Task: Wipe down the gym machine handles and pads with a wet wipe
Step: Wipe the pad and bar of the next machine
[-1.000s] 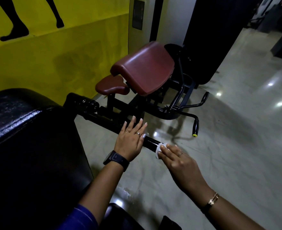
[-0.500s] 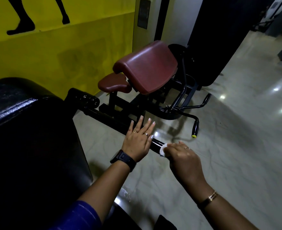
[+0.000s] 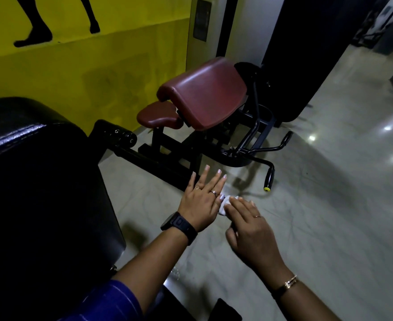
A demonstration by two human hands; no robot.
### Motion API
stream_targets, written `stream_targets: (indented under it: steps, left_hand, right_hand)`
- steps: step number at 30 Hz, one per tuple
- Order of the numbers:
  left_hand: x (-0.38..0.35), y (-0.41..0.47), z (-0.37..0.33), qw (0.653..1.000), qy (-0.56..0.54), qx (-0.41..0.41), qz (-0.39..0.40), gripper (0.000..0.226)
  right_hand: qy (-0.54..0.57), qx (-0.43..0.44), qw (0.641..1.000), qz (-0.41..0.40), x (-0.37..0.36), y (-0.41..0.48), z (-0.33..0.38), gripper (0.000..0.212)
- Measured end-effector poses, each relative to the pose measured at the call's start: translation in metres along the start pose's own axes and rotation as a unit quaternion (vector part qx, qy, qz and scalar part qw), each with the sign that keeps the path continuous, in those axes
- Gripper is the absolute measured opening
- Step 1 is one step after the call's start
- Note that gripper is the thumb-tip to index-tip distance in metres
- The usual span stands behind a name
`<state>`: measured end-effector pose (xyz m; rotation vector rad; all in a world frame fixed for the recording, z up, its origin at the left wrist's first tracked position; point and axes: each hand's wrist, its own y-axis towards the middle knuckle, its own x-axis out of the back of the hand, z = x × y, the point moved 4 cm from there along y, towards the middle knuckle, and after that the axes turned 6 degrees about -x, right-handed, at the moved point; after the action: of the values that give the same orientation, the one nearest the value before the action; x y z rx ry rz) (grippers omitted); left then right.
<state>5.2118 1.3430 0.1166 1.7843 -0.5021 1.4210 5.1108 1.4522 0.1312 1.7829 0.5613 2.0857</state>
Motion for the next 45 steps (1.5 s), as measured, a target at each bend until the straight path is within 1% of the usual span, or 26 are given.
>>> stream_targets:
  steps: [2, 4, 7, 9, 10, 11, 12, 14, 15, 16, 17, 20, 22, 23, 25, 26, 27, 30, 33, 35, 37, 39, 41, 43, 45]
  left_hand:
    - [0.0, 0.0, -0.002, 1.0, 0.001, 0.005, 0.01, 0.053]
    - [-0.001, 0.0, -0.003, 1.0, -0.003, 0.018, 0.017, 0.053]
    - [0.002, 0.002, -0.006, 0.999, -0.023, 0.037, 0.03, 0.056]
    - [0.001, 0.003, -0.008, 0.996, -0.055, 0.043, 0.047, 0.066]
    - [0.001, 0.002, -0.009, 0.995, -0.066, 0.046, 0.05, 0.069]
    - [0.001, 0.002, -0.01, 0.996, -0.068, 0.052, 0.037, 0.07]
    - [0.001, 0.002, -0.011, 0.996, -0.064, 0.054, 0.03, 0.07]
    - [0.001, 0.003, -0.012, 0.996, -0.06, 0.057, 0.041, 0.069]
    - [0.0, 0.003, -0.012, 0.996, -0.056, 0.057, 0.035, 0.068]
    - [0.0, 0.003, -0.012, 0.996, -0.054, 0.059, 0.03, 0.066]
    - [0.0, 0.003, -0.012, 0.996, -0.056, 0.061, 0.032, 0.065]
    - [-0.001, 0.003, -0.012, 0.996, -0.063, 0.061, 0.025, 0.064]
    - [-0.002, 0.002, -0.013, 0.996, -0.064, 0.061, 0.028, 0.062]
    - [-0.001, 0.002, -0.013, 0.996, -0.059, 0.061, 0.023, 0.06]
    - [-0.003, 0.001, -0.012, 0.996, -0.057, 0.057, 0.027, 0.059]
    - [-0.004, 0.001, -0.012, 0.997, -0.052, 0.056, 0.026, 0.059]
    - [-0.003, 0.001, -0.011, 0.997, -0.045, 0.054, 0.021, 0.057]
    - [-0.003, 0.001, -0.011, 0.998, -0.039, 0.051, 0.001, 0.053]
    - [-0.004, 0.0, -0.011, 0.998, -0.036, 0.046, -0.011, 0.053]
    - [-0.005, -0.001, -0.011, 0.998, -0.032, 0.045, -0.014, 0.053]
    - [-0.007, -0.001, -0.01, 0.998, -0.029, 0.043, -0.024, 0.053]
    - [-0.007, -0.002, -0.01, 0.998, -0.031, 0.041, -0.033, 0.053]
    - [-0.008, -0.001, -0.009, 0.998, -0.028, 0.037, -0.036, 0.053]
    - [-0.008, 0.0, -0.01, 0.998, -0.026, 0.036, -0.035, 0.053]
    - [-0.007, 0.0, -0.01, 0.998, -0.027, 0.036, -0.038, 0.053]
  right_hand:
    - [-0.002, -0.024, 0.999, 0.038, -0.004, 0.001, 0.002, 0.045]
    - [0.008, -0.045, 0.998, 0.045, -0.006, 0.005, 0.002, 0.041]
    - [0.045, -0.064, 0.997, 0.013, -0.004, 0.01, 0.002, 0.025]
    - [0.12, -0.117, 0.986, -0.003, -0.004, 0.011, -0.001, 0.019]
    - [0.165, -0.156, 0.974, -0.005, -0.005, 0.011, -0.003, 0.02]
    - [0.208, -0.197, 0.958, -0.004, -0.007, 0.009, -0.007, 0.022]
    - [0.248, -0.242, 0.938, -0.001, -0.01, 0.007, -0.01, 0.025]
    - [0.307, -0.337, 0.89, 0.007, -0.016, -0.001, -0.013, 0.033]
    - [0.321, -0.377, 0.869, 0.001, -0.018, -0.006, -0.012, 0.037]
    - [0.32, -0.401, 0.858, -0.013, -0.02, -0.012, -0.011, 0.038]
    - [0.312, -0.41, 0.856, -0.03, -0.02, -0.017, -0.007, 0.036]
    - [0.3, -0.411, 0.858, -0.067, -0.025, -0.027, 0.005, 0.033]
    - [0.298, -0.405, 0.861, -0.079, -0.028, -0.03, 0.012, 0.04]
    - [0.283, -0.386, 0.874, -0.084, -0.028, -0.029, 0.015, 0.046]
    - [0.241, -0.314, 0.915, -0.083, -0.027, -0.024, 0.02, 0.058]
    - [0.228, -0.282, 0.929, -0.075, -0.027, -0.019, 0.019, 0.063]
    - [0.23, -0.278, 0.931, -0.057, -0.027, -0.014, 0.016, 0.065]
    - [0.285, -0.343, 0.895, -0.003, -0.029, -0.009, 0.007, 0.067]
    - [0.311, -0.387, 0.868, -0.003, -0.038, -0.019, 0.007, 0.072]
    - [0.299, -0.406, 0.863, -0.012, -0.043, -0.027, 0.015, 0.07]
    - [0.294, -0.4, 0.868, -0.013, -0.048, -0.036, 0.029, 0.073]
    - [0.291, -0.347, 0.891, -0.022, -0.047, -0.04, 0.043, 0.08]
    - [0.284, -0.284, 0.915, -0.035, -0.046, -0.042, 0.047, 0.077]
    - [0.225, -0.229, 0.946, -0.041, -0.044, -0.038, 0.043, 0.075]
    - [0.147, -0.2, 0.968, -0.038, -0.041, -0.027, 0.036, 0.074]
